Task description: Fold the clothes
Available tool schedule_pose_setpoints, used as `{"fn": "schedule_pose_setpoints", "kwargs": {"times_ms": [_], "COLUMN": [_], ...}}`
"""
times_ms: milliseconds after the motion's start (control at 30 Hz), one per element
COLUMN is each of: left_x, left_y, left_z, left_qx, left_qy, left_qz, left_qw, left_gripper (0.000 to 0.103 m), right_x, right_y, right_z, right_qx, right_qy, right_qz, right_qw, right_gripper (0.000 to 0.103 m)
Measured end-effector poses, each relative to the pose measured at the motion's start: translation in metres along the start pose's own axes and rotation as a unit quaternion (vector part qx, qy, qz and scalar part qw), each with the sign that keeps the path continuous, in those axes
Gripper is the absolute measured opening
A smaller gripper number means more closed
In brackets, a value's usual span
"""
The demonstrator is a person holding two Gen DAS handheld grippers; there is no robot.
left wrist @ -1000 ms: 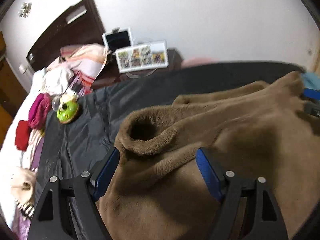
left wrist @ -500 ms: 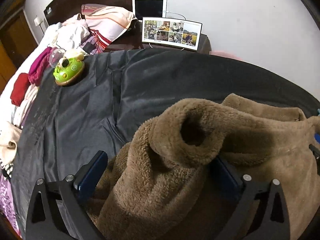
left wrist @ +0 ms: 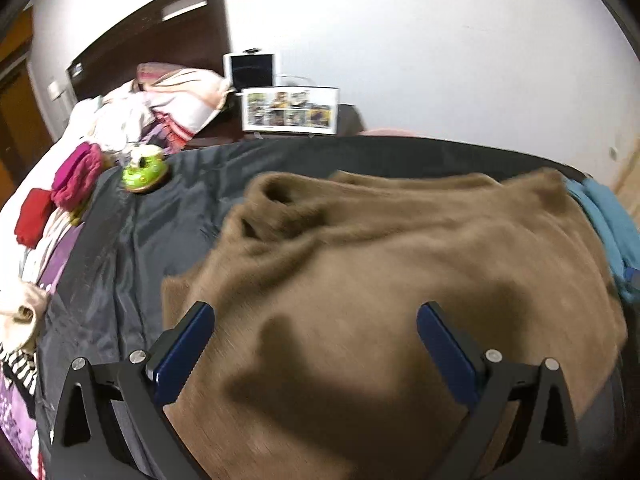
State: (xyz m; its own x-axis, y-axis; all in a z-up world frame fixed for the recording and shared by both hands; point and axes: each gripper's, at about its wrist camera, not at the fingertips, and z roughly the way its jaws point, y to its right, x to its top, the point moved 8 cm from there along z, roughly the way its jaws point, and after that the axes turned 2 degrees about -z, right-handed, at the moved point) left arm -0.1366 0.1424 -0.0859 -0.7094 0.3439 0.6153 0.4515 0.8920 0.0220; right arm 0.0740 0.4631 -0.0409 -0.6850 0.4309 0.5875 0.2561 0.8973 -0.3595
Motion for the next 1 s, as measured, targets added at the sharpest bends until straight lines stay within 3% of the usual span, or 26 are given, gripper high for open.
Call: {"fn": "schedule_pose_setpoints", "kwargs": {"times_ms": [267,500,667,1000], "left_x": [-0.037,-0.04,-0.045,-0.051], "left_y": [0.024,0.037,0.027,0.013], "left_z": [-0.015,-0.016,-0.006,0.008], "left_qx": [-0.021,-0.029,-0.036,-0.045], "left_qy": [0.005,0.022,0.015,0.018], "left_qz": [0.013,0.014,-0.01,-0.023], "left_qw": [0.9997,0.9992,0.9992,0.9985], "left_gripper": [0.102,0.102,0.102,0.102], "right_x": [-0.067,-0.093,-0.087,-0.062], "right_y": [0.026,0.002,-0.001,0.009], "right_z": [-0.025,-0.003,0.013,0.034], "right_qx": [0.045,0.105,0.083,0.046], "right_qy": [-0.01,-0.033,-0.02,0.044], "right_qz": [0.117,0.163,0.175,0.238], "right_qw": [0.992,0.98,0.981,0.969], "right_gripper": [0.077,0.077,0.077,0.077]}}
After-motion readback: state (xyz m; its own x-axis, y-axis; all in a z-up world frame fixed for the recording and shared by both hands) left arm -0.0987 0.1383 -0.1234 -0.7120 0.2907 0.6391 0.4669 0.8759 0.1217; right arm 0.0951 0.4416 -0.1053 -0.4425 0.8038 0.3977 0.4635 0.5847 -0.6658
